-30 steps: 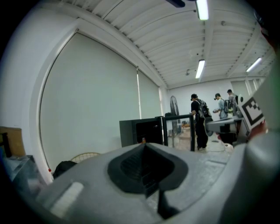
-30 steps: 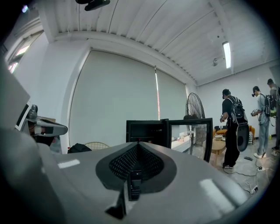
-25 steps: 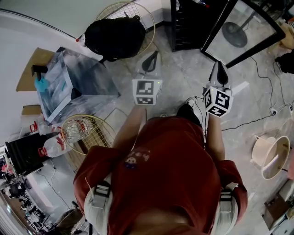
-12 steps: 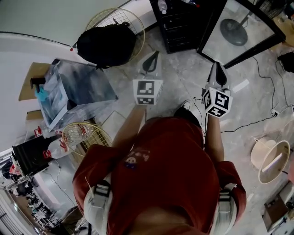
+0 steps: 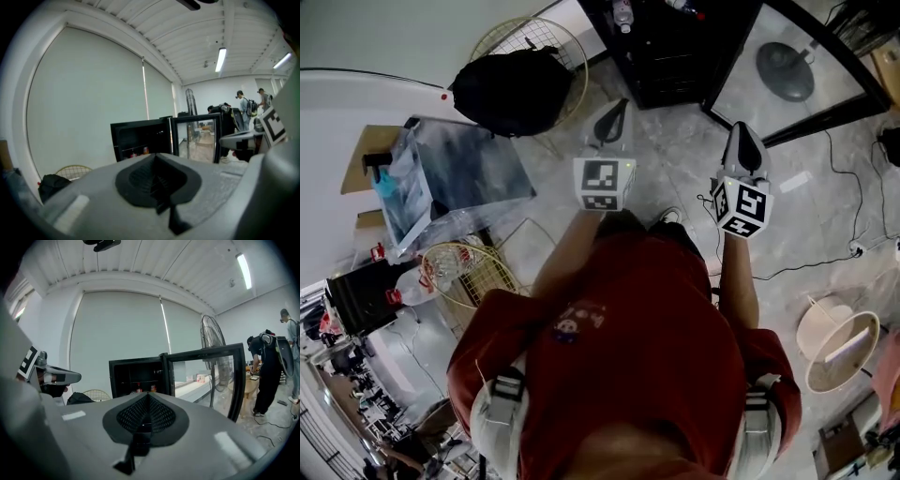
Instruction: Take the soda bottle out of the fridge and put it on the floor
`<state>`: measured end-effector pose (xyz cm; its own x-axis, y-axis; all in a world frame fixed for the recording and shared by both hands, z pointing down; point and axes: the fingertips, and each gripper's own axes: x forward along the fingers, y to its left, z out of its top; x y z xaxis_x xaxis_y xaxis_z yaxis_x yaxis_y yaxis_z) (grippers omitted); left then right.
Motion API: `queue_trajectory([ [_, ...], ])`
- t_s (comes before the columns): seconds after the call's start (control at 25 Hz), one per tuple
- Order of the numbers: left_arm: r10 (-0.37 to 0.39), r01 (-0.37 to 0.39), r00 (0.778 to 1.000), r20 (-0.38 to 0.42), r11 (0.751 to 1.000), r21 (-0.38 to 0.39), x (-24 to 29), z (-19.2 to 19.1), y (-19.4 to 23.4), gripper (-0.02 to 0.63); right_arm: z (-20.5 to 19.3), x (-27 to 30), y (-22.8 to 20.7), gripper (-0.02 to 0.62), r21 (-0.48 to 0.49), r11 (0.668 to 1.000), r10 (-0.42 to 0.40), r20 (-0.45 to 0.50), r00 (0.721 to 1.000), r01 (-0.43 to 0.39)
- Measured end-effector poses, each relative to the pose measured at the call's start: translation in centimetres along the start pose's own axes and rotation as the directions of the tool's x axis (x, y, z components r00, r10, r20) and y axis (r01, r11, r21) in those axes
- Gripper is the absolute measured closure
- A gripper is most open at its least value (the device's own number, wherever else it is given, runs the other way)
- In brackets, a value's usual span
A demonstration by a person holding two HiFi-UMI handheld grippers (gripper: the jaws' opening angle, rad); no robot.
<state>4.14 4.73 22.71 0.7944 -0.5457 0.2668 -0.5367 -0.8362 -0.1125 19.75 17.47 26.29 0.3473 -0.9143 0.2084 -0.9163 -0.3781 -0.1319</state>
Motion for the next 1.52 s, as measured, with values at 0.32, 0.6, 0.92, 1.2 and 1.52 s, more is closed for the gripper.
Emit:
queue_trajectory([
  [0.32,0.040,-0.040,0.999,-0.018,0.999,-0.034,2.3,-1.1,2.8,0.606,-0.2,4.5,0.9,0.595,-0.008,0.999,0.042,-0.033,0.999,-0.042],
  [0.6,0.068,-0.066,0.998,0.017,0.994,-0.084,5.3,-1.0,7.8,0.606,1.4,9.8,5.0,0.595,-0.061,0.992,0.107,-0.050,0.993,-0.110],
  [0.92,0.097,-0.094,0.995,0.032,0.990,-0.105,7.4,-1.3,15.1,0.606,3.6,17.1,10.6,0.595,-0.132,0.974,0.175,-0.073,0.982,-0.183],
  [1.2,0.132,-0.127,0.991,0.035,0.984,-0.124,9.5,-1.4,17.5,0.606,4.0,20.9,12.0,0.595,-0.157,0.963,0.208,-0.083,0.975,-0.219],
  [1.52,0.221,-0.218,0.975,0.009,0.966,-0.139,11.6,-1.8,16.2,0.606,3.7,23.8,10.1,0.595,-0.155,0.937,0.302,-0.095,0.949,-0.314],
])
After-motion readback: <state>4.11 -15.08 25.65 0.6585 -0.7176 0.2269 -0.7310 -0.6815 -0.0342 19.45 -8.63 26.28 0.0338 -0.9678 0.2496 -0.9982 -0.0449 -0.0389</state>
